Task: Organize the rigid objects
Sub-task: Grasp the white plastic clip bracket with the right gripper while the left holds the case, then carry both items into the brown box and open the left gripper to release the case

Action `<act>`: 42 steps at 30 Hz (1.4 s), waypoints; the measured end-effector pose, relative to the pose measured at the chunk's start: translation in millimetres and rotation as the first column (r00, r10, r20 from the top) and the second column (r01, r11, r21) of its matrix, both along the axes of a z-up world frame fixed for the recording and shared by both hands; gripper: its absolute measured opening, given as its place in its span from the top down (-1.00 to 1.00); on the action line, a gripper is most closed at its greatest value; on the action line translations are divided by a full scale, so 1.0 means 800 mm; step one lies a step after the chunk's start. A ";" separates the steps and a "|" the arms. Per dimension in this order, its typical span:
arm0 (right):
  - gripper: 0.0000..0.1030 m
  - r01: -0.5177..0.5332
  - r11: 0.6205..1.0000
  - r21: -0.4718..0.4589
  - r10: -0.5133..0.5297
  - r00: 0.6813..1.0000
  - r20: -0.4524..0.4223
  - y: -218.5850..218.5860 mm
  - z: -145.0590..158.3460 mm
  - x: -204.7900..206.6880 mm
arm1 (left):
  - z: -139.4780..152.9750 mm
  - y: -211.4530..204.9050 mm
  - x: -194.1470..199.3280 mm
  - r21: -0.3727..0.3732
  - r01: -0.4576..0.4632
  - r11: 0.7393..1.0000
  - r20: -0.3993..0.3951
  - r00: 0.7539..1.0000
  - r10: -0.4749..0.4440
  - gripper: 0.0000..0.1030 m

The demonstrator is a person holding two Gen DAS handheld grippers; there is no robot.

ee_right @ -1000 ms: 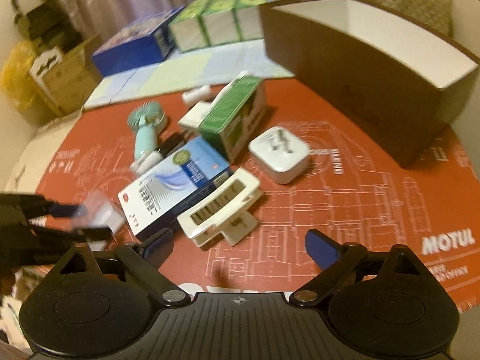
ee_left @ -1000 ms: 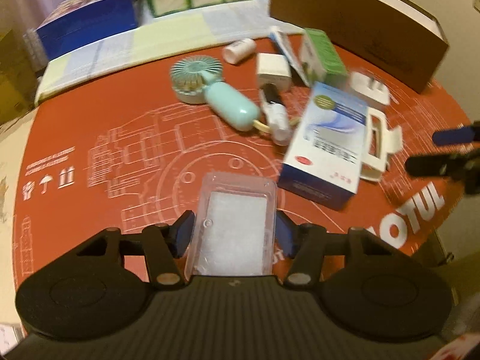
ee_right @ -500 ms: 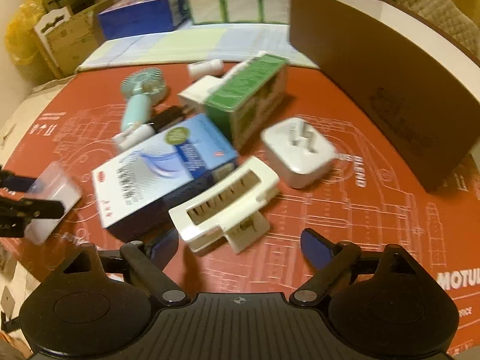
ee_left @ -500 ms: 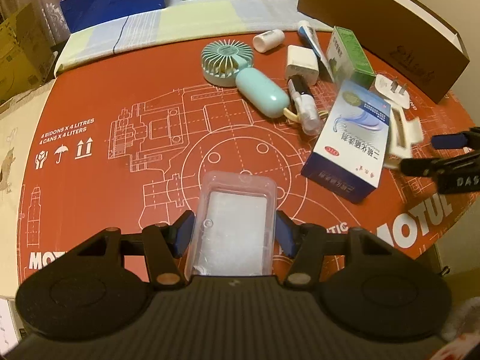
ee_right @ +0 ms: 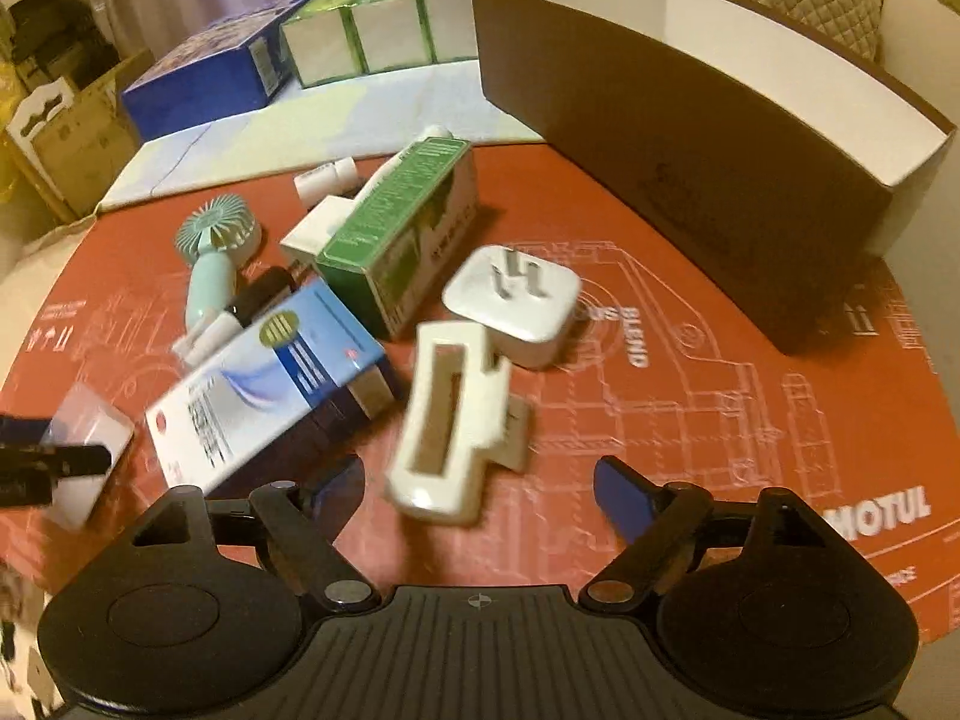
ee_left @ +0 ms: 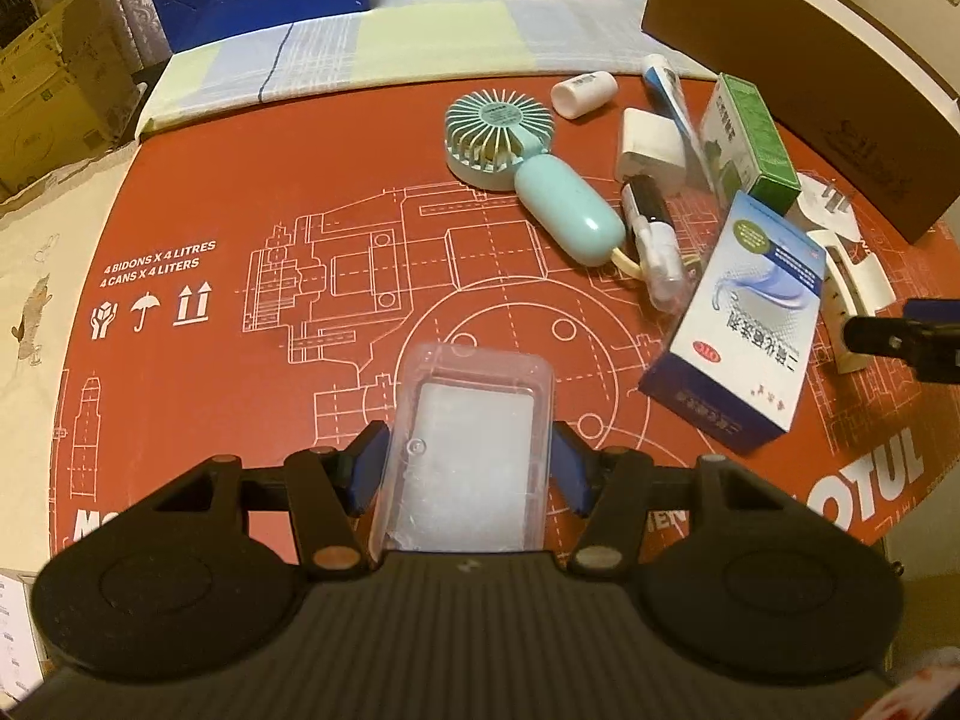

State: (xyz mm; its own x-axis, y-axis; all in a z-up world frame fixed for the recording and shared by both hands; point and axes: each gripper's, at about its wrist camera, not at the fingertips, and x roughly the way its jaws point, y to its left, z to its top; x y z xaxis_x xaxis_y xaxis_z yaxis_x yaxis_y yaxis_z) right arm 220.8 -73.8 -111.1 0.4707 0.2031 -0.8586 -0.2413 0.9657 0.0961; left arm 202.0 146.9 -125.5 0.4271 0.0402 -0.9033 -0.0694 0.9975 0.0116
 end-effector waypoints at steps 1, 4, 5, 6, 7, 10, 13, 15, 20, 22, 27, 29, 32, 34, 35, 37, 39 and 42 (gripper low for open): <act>-0.54 -0.002 1.000 -0.006 0.002 1.000 0.004 0.007 -0.003 0.005 | -0.001 0.000 0.002 0.004 -0.002 1.000 -0.004 1.000 0.002 -0.05; -0.39 0.003 0.999 -0.033 -0.003 1.000 0.013 0.016 -0.014 0.017 | -0.002 0.000 0.005 0.006 -0.007 1.000 -0.009 1.000 0.007 -0.05; -0.36 0.006 0.999 -0.037 -0.006 1.000 0.014 0.017 -0.017 0.021 | -0.002 0.000 0.006 0.005 -0.007 1.000 -0.009 1.000 0.007 -0.05; -0.27 0.006 0.999 -0.038 -0.005 1.000 0.013 0.016 -0.021 0.024 | -0.003 0.000 0.006 0.005 -0.005 1.000 -0.010 1.000 0.005 -0.05; -0.16 0.001 0.999 -0.039 -0.001 1.000 0.010 0.015 -0.025 0.026 | -0.003 -0.001 0.007 0.008 -0.003 1.000 -0.010 1.000 0.003 -0.05; 0.03 -0.009 0.998 -0.064 0.010 1.000 0.018 0.014 -0.032 0.028 | -0.005 -0.001 0.009 0.008 0.004 1.000 -0.013 1.000 -0.004 -0.05; 0.15 -0.024 0.996 -0.084 0.026 0.999 0.031 0.013 -0.032 0.024 | -0.006 -0.001 0.011 0.008 0.013 1.000 -0.014 1.000 -0.013 -0.05; 0.19 -0.035 0.995 -0.091 0.039 0.999 0.039 0.011 -0.030 0.020 | -0.006 -0.001 0.013 0.008 0.023 1.000 -0.012 1.000 -0.023 -0.05; 0.25 -0.041 0.996 -0.079 0.043 0.999 0.029 0.008 -0.025 0.016 | -0.003 -0.003 0.014 0.009 0.044 0.999 0.000 0.999 -0.044 -0.05; 0.25 -0.030 0.997 -0.066 0.031 0.999 0.024 0.005 -0.023 0.014 | -0.001 -0.003 0.014 0.010 0.050 0.999 0.006 0.999 -0.050 -0.05; 0.25 -0.010 0.999 -0.031 0.011 1.000 0.028 0.000 -0.009 0.008 | 0.011 0.000 0.011 0.007 0.061 0.998 0.032 0.998 -0.061 -0.04; 0.25 -0.005 1.000 -0.017 0.006 0.999 0.035 -0.002 0.000 0.004 | 0.016 0.000 0.010 0.005 0.064 0.998 0.040 0.997 -0.065 -0.04; 0.25 -0.001 1.000 0.000 0.001 0.999 0.047 -0.005 0.014 -0.002 | 0.027 -0.002 0.011 0.004 0.074 0.997 0.059 0.996 -0.074 -0.04; 0.25 -0.002 1.000 0.013 0.001 0.999 0.050 -0.007 0.023 -0.005 | 0.037 -0.007 0.012 0.001 0.083 0.997 0.075 0.994 -0.083 -0.04; 0.25 -0.004 1.000 0.017 0.003 0.999 0.054 -0.008 0.028 -0.006 | 0.042 -0.009 0.013 -0.001 0.089 0.996 0.085 0.992 -0.089 -0.04; 0.25 -0.011 1.000 0.023 0.009 0.998 0.066 -0.010 0.041 -0.008 | 0.054 -0.017 0.017 -0.002 0.110 0.994 0.105 0.989 -0.109 -0.04; 0.25 -0.013 1.000 0.028 0.011 0.997 0.081 -0.013 0.054 -0.010 | 0.065 -0.028 0.022 -0.001 0.129 0.992 0.125 0.984 -0.128 -0.04; 0.25 -0.017 0.999 0.041 0.013 0.994 0.107 -0.023 0.075 -0.010 | 0.085 -0.053 0.035 0.001 0.173 0.985 0.161 0.972 -0.171 -0.04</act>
